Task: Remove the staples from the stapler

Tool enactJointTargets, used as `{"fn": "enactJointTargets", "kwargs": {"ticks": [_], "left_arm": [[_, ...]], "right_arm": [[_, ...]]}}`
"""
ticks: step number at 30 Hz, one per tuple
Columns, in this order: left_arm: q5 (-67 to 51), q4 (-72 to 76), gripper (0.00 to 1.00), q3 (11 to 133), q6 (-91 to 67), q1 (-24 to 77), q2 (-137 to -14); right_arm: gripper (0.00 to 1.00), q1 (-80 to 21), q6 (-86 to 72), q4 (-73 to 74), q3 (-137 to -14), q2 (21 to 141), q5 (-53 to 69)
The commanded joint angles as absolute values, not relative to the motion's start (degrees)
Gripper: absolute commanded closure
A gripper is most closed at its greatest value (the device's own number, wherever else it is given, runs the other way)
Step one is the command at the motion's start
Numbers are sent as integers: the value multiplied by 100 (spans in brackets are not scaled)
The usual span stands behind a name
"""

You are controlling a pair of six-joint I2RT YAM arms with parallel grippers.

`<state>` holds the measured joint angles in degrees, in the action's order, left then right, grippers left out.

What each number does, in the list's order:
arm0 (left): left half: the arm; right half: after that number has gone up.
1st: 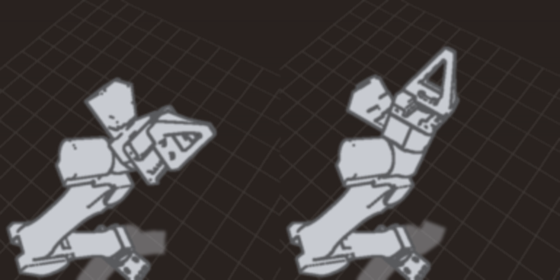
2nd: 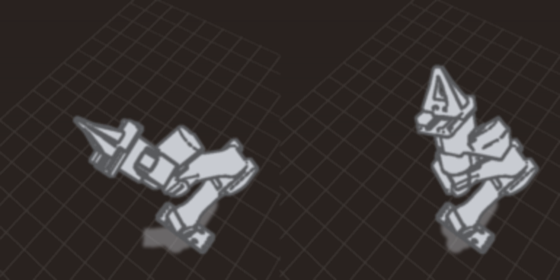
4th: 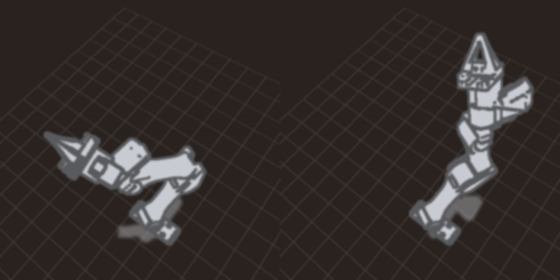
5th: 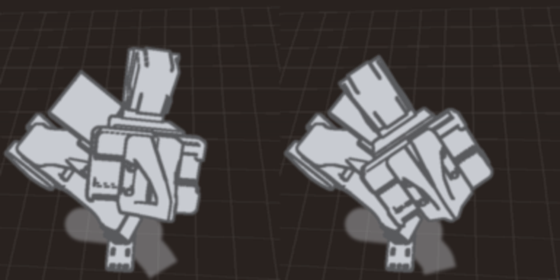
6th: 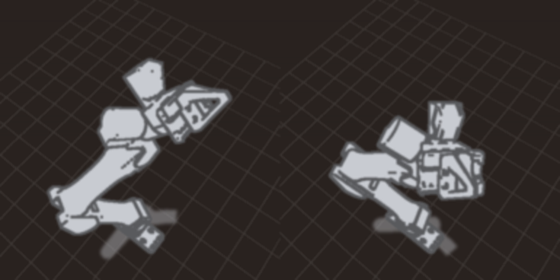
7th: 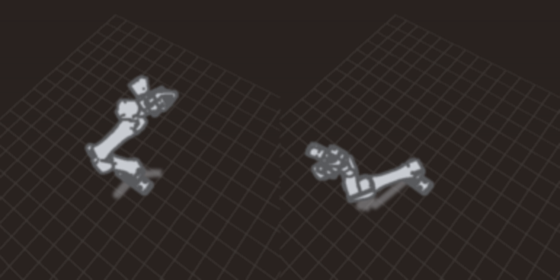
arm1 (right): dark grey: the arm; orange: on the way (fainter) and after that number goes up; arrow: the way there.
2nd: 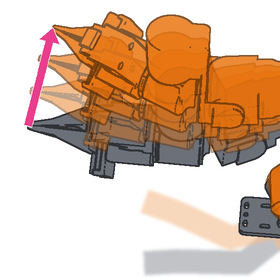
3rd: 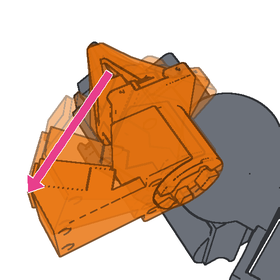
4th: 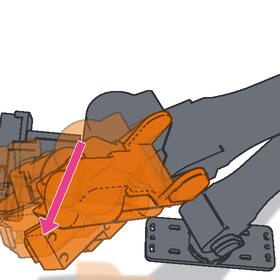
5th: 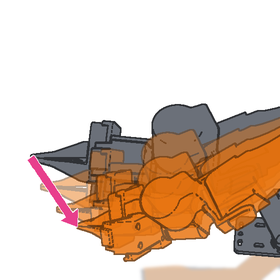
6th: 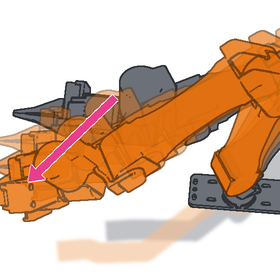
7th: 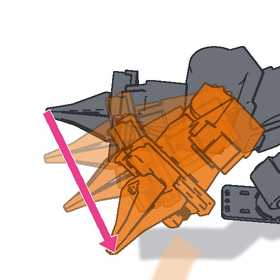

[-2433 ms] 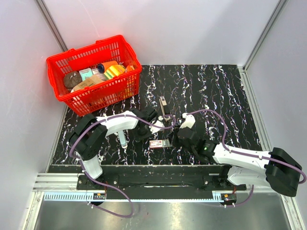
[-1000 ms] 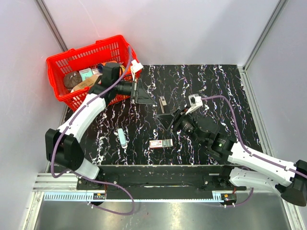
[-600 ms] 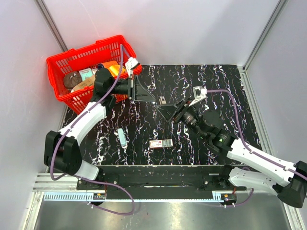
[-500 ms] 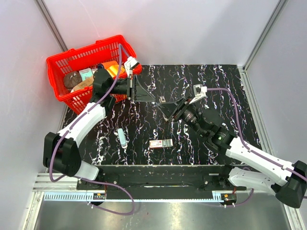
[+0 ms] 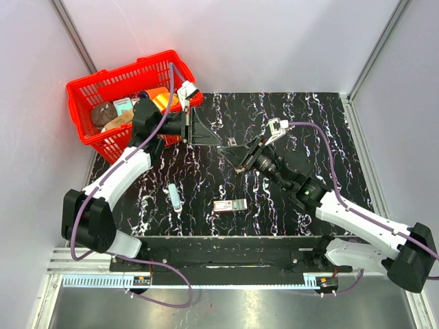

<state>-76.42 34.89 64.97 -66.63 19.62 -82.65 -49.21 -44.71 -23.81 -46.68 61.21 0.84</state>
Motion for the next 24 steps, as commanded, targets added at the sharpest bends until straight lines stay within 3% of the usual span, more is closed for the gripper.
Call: {"fn": "enactJointTargets", "kwargs": {"ticks": [1,12,24], "left_arm": [[-7778,3788,96,6504,-6715,1969,-8174],[-7822,3656,95,6504,-6654,1960,-8121],[-7831,3446,91,6442,-6478,1969,-8077]], "right_arm": [[58,-4878,-4535,-2804,-4834,6100,290],[64,-4773,-4623,-2962,-4957,6328,536],[80,-4737,-4623,-2953,-4966,6328,571]]}}
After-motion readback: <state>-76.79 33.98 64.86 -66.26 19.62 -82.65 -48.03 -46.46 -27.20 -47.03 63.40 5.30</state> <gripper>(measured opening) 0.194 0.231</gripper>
